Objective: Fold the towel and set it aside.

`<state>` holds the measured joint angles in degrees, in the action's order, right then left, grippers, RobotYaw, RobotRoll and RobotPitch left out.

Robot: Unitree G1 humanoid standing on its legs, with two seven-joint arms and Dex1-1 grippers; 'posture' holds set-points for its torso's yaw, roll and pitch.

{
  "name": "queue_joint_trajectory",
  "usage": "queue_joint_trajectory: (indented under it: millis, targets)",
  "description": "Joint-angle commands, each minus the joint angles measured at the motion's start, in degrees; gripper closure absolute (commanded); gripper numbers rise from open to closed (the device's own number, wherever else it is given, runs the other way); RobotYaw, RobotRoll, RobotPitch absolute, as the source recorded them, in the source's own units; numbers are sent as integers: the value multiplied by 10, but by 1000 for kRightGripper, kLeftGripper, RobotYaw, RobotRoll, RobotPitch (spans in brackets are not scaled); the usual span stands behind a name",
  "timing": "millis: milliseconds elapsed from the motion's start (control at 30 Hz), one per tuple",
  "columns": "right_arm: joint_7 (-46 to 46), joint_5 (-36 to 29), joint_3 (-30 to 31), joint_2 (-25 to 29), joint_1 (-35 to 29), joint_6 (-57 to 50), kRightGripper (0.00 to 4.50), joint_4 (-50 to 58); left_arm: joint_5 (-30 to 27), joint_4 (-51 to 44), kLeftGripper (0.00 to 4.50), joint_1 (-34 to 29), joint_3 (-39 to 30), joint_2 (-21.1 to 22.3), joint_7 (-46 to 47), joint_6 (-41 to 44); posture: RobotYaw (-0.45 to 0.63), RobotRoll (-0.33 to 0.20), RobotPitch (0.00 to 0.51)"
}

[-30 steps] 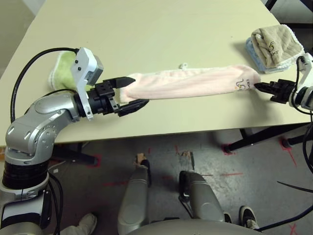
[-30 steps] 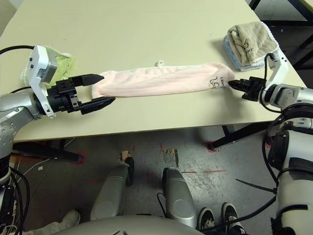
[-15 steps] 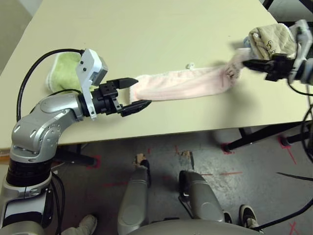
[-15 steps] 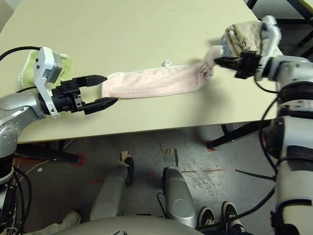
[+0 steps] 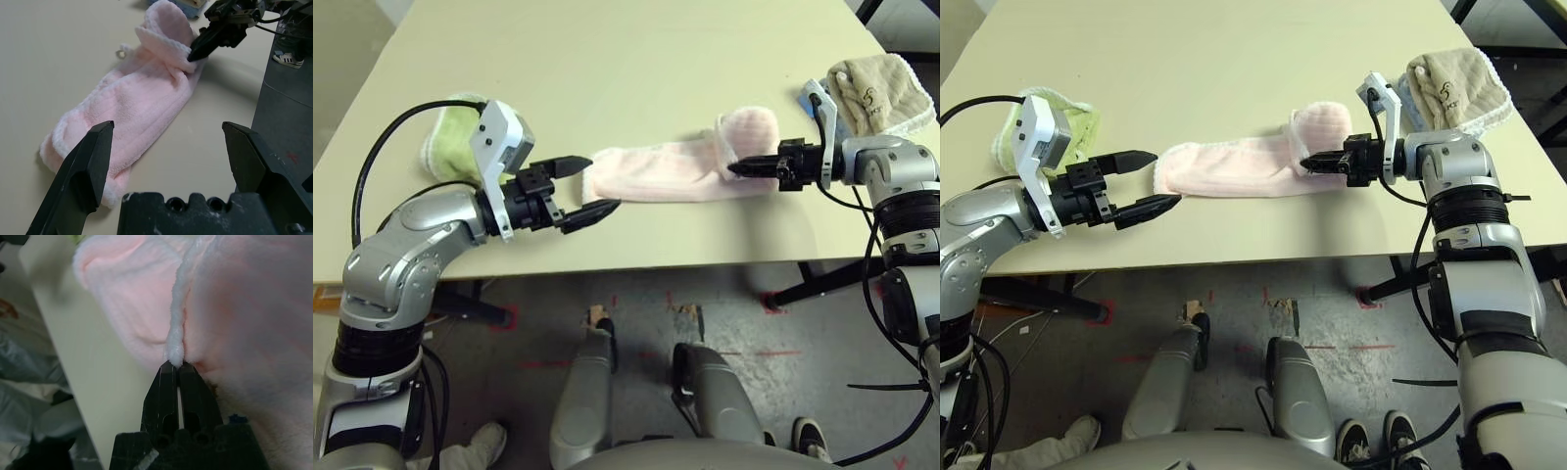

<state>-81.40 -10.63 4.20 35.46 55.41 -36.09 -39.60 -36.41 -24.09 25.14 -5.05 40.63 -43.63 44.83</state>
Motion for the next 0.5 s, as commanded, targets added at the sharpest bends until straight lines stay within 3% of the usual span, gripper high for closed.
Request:
queue_joint_trajectory:
  millis: [33, 300, 400, 500]
  targets:
    - [-8, -3, 7, 14, -2, -7, 4435, 10, -3, -14, 0, -9, 10, -2, 2, 5, 112, 0, 231]
    - [46, 10, 25, -26, -47, 2, 4435, 33, 5, -3, 0, 1, 27, -17, 8, 0, 98, 0, 228]
    - [64, 3, 14, -33, -61, 16, 3691, 47, 6, -4, 0, 4, 32, -24, 12, 1, 100, 0, 229]
    - [47, -25, -9, -22, -47, 14, 2668, 48, 6, -6, 0, 3, 37, -31, 17, 2, 99, 0, 230]
